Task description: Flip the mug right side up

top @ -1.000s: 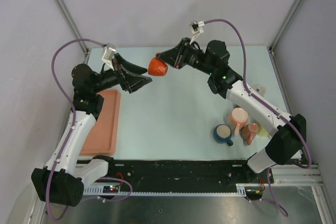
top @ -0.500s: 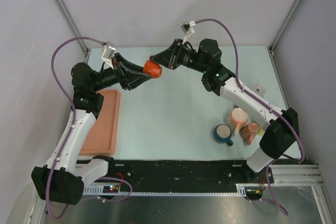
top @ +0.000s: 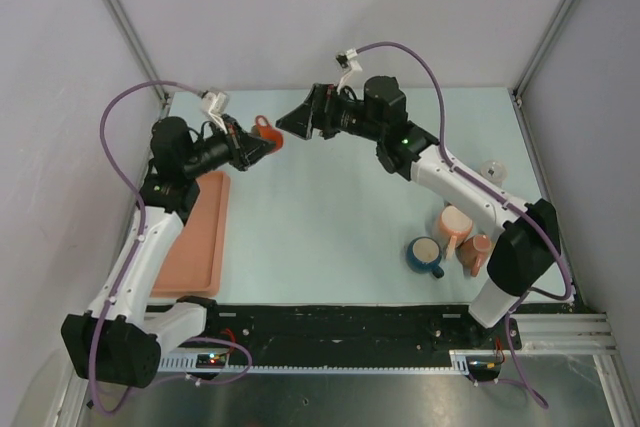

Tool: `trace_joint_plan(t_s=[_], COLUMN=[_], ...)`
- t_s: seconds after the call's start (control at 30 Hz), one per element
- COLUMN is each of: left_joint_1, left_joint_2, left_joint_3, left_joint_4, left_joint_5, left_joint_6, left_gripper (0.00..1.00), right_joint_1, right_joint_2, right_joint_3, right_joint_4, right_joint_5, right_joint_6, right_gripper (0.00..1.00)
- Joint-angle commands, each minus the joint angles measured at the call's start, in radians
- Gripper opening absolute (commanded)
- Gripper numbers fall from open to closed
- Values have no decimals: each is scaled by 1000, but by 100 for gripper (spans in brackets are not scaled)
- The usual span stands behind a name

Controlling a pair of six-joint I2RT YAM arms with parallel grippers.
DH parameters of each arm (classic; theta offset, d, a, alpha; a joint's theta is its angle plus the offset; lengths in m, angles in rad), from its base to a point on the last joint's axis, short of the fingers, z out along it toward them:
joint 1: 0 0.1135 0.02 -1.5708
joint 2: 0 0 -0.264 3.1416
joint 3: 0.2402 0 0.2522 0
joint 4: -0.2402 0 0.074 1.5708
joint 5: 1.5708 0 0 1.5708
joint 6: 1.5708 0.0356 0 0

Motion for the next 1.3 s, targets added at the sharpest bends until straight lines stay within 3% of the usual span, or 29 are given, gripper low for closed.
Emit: trace_joint_plan(t_s=[0.0,0.2,0.43,0.5,0.6,0.77,1.17,1.23,1.27], left_joint_1=[30,229,393,450,531,548,548,548,549], left_joint_2=[4,64,143,220,383,481,633,651,657], left_joint_3=[1,-122,-207,-169,18,137,193,192,191], left_joint_4=[-466,-568,-469,-463,-554,-570,-526,-526,-526], left_joint_5=[-492,-780,-824,-825,-818,-766,-659,-649,-644], left_joint_6=[567,965,1105,1092,1062,1041,972,963,961], left_gripper=[0,0,0,0,0,0,0,9,23], right_joint_1=[-22,-29,-52,-53,-52,-54,-137,-180,-202], right_joint_2=[-54,-136,-217,-233,-260,-301,-349,-352,-351], right_joint_3=[0,-70,-145,-152,-169,-198,-218,-217,-218], right_joint_4=[-259,-440,-492,-505,-508,-516,-618,-673,-698], right_joint_5=[266,485,530,532,540,579,725,749,767], right_joint_6=[-163,-306,-340,-350,-369,-383,-319,-288,-276], right_gripper=[99,99,99,99,99,99,100,99,99])
